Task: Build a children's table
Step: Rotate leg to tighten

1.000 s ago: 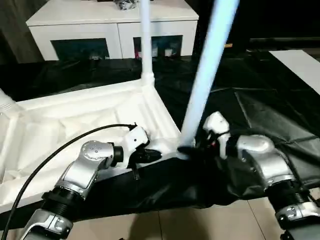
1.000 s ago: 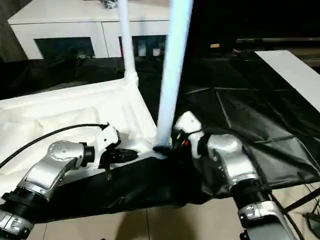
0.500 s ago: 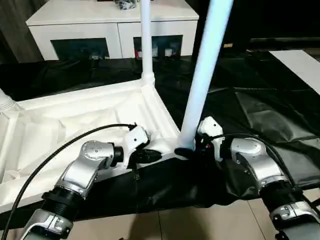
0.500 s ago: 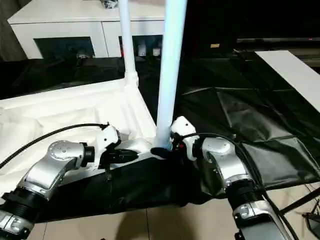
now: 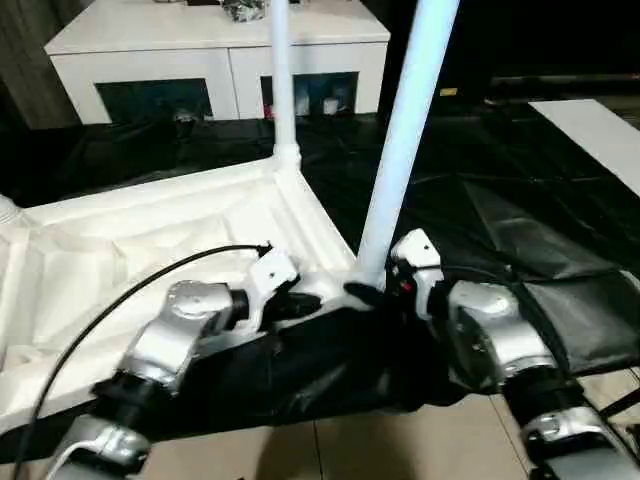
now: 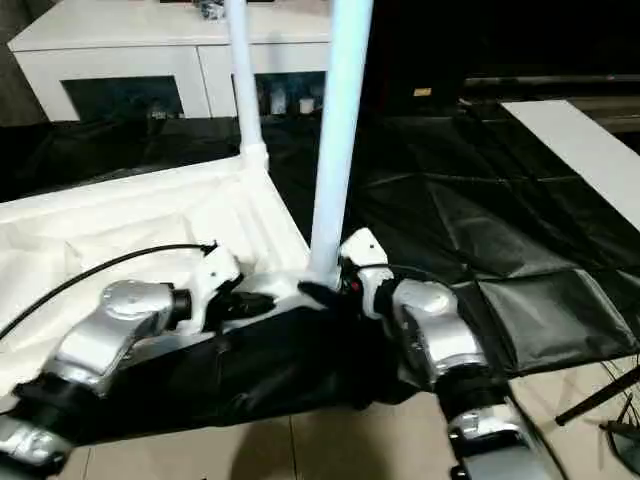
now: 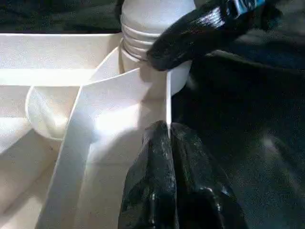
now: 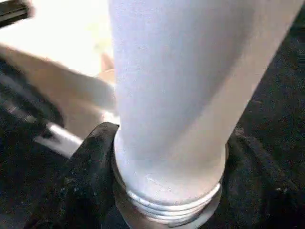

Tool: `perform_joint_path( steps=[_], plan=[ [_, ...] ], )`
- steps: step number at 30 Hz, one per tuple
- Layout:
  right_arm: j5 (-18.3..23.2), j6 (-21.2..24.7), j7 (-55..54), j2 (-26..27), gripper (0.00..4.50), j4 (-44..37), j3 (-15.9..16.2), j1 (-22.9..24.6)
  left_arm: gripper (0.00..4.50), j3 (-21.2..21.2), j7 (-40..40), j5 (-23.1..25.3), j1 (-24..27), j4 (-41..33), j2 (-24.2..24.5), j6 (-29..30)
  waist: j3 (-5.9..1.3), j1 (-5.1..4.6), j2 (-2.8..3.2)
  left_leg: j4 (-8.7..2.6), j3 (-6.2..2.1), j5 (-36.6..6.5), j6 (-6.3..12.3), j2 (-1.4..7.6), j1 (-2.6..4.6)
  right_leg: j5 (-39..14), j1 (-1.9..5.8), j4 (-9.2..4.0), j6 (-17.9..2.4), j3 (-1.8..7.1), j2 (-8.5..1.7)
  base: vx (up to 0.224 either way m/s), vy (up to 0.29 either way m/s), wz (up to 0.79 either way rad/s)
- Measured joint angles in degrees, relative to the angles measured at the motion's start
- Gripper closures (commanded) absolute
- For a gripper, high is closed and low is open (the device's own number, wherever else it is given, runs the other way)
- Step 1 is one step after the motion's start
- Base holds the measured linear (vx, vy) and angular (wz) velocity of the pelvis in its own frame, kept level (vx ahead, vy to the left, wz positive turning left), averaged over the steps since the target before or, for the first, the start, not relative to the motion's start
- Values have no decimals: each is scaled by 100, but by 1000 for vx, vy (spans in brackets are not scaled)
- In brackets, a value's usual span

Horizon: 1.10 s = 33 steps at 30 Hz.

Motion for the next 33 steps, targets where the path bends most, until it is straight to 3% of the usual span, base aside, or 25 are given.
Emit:
perform_joint_path(
  steps=[6, 10, 13, 15, 18, 20, 23, 27, 31, 33],
  plan=[
    [-200, 384, -2441, 870, 176, 287, -585, -256, 450, 5, 1498, 332, -522, 793, -964, 166, -1, 17, 4, -4, 10, 4, -4, -19, 22, 2, 35, -24, 3, 51, 1, 0, 0, 0],
    [-218, 313, -2937, 1026, 176, 470, -703, -365, 450, 5, 1724, 378, -641, 1000, -1162, 132, -5, 13, 9, -5, 18, 4, -3, -26, 30, 2, 47, -34, 4, 69, 0, 0, 0, 0],
    [-218, 275, -2976, 1053, 106, 486, -739, -373, 450, 5, 1739, 394, -653, 1049, -1175, 47, -6, 22, 11, -20, 17, 4, -3, -25, 30, 2, 47, -33, 7, 68, 0, 0, 0, 0],
    [-168, 240, -2946, 1144, 106, 460, -753, -371, 450, 35, 1828, 410, -660, 1089, -1150, -18, -6, 7, 12, -26, 16, 4, -3, -23, 32, 2, 46, -31, 10, 65, 3, 0, 0, 0],
    [-104, 258, -2564, 1162, 84, 274, -682, -281, 450, 136, 1847, 408, -667, 1102, -987, -82, -4, -135, 9, -26, 2, 4, -3, -21, 0, 8, 37, -36, 33, 50, 5, 0, 0, 0],
    [-32, 266, -2099, 925, 84, 142, -564, -214, 450, 159, 1585, 362, -594, 965, -827, -126, -3, -173, 9, -27, 1, 3, -2, -19, -15, 6, 19, -38, 39, 47, 6, 0, 0, 0],
    [46, 293, -1409, 557, 84, -31, -486, -203, 450, 164, 1194, 254, -419, 661, -614, -154, -3, -153, 9, -30, 2, 22, 33, -15, -37, 4, -29, -31, 41, 40, 7, 0, 0, 0],
    [179, 220, 132, -334, 84, -452, -145, -125, 450, 79, 221, -32, -42, 129, -104, -211, -1, -85, 13, -33, 3, 21, 37, -7, -37, -2, -28, -32, 39, 29, 10, 0, 0, 0],
    [196, 161, 879, -590, 84, -600, -37, -33, 450, 8, -295, -131, 76, -30, 128, -240, 0, -41, 11, -18, 9, 17, 29, -6, -35, 2, -20, -29, 33, 37, 5, 0, 0, 0],
    [207, 55, 1351, -803, 84, -665, 163, -20, 450, -65, -610, -280, 208, -294, 316, -80, 1, -38, 9, -14, 14, 7, 14, -11, -34, 5, -17, -30, 29, 44, 2, 0, 0, 0]
  ],
)
